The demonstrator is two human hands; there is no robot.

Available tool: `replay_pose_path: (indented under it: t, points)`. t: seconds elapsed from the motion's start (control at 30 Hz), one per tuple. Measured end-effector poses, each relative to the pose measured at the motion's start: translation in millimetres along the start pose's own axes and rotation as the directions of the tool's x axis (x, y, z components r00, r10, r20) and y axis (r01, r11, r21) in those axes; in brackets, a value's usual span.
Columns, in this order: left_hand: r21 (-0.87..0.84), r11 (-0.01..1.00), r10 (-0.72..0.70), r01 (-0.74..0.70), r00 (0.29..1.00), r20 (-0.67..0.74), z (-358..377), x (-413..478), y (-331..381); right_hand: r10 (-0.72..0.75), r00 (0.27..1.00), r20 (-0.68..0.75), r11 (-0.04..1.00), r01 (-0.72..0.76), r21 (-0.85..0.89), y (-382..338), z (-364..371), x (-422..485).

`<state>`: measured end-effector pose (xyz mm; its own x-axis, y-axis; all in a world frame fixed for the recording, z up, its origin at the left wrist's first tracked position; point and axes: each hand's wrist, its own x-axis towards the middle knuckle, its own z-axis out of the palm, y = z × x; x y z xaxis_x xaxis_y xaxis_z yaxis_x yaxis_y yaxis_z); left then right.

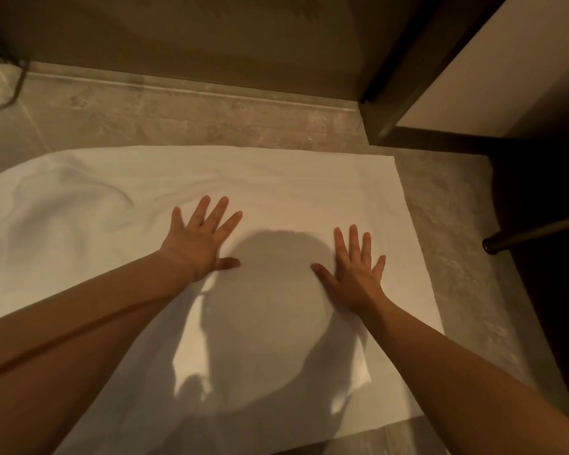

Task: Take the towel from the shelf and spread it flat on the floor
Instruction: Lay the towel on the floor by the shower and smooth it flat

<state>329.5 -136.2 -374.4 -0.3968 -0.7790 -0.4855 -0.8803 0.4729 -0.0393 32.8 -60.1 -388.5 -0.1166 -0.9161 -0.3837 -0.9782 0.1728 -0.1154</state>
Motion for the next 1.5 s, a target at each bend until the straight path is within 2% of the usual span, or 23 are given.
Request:
replay_pose_path:
  t: [0.67,0.97,1.07,1.13,1.17,1.27,1.33,1.43,1.5]
  points:
    - [0.04,0.999,0.014,-0.012,0.999,-0.041,-9.7,28.6,-4.1,0.007,1.0,-0.007,1.0,-0.007,0.015,5.8,-12.2,25.2]
    - [0.103,0.994,-0.027,0.025,1.0,0.013,-33.9,20.0,6.5,0.08,0.992,0.094,0.993,-0.072,-0.09,-8.3,-32.0,25.0]
    - [0.015,0.999,-0.04,0.039,0.998,0.056,-29.8,-0.1,4.8,0.084,0.996,0.002,0.994,-0.084,-0.073,-26.2,-32.8,16.0]
    - [-0.038,0.998,-0.038,0.041,0.997,0.071,-17.6,-24.3,-4.2,-0.009,0.996,-0.086,1.0,0.009,-0.005,-46.1,-23.8,-0.4]
    - [-0.032,0.999,-0.021,0.023,0.998,0.055,-8.8,-39.1,-11.5,-0.094,0.992,-0.085,0.996,0.094,0.004,-58.3,-16.0,-11.5]
    - [0.04,0.997,0.073,-0.071,0.996,-0.048,22.6,-90.5,-43.3,-0.373,0.928,0.021,0.926,0.374,-0.057,-101.5,7.8,-43.2]
    - [0.072,0.992,0.108,-0.101,0.989,-0.101,41.0,-127.1,-67.3,-0.498,0.863,0.088,0.855,0.506,-0.116,-134.1,14.5,-55.6]
    - [0.105,0.992,0.084,-0.068,0.984,-0.16,56.1,-171.6,-99.2,-0.604,0.79,0.108,0.771,0.613,-0.171,-185.1,12.4,-68.3]
    - [0.055,0.998,0.014,-0.004,0.984,-0.179,60.3,-192.7,-117.4,-0.637,0.762,0.116,0.748,0.647,-0.148,-216.2,9.2,-74.9]
